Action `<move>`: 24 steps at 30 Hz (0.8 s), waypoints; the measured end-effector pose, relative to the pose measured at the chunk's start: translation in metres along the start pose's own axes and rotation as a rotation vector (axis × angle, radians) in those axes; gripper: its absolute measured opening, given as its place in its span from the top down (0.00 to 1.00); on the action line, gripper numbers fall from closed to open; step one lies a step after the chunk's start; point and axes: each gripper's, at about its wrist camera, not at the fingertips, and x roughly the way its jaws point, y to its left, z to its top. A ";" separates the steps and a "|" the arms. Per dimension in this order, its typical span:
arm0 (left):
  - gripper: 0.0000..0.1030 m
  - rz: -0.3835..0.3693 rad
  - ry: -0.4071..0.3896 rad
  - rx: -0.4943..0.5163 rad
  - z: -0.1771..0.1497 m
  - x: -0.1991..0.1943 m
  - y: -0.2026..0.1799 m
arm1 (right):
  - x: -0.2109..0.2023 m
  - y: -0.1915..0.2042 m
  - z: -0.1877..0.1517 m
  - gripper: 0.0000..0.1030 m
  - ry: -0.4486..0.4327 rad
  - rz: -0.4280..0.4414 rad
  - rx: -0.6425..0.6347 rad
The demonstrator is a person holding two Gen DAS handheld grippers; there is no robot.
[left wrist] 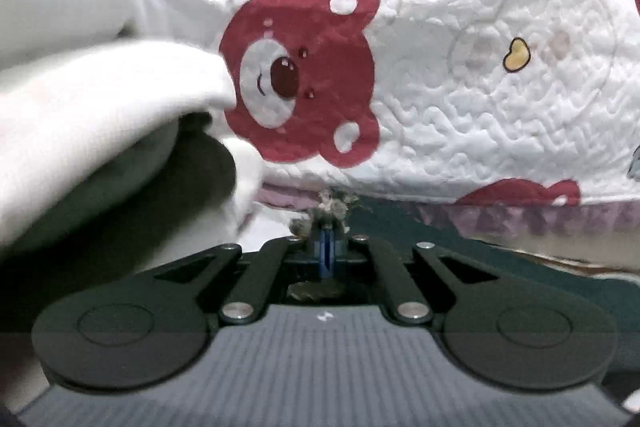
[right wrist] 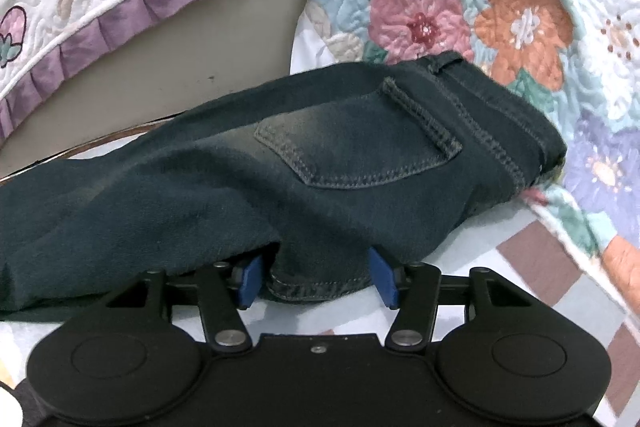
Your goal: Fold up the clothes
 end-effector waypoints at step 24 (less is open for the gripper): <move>0.07 -0.042 0.432 -0.515 -0.033 0.016 0.059 | -0.002 -0.023 -0.008 0.43 0.044 0.035 0.239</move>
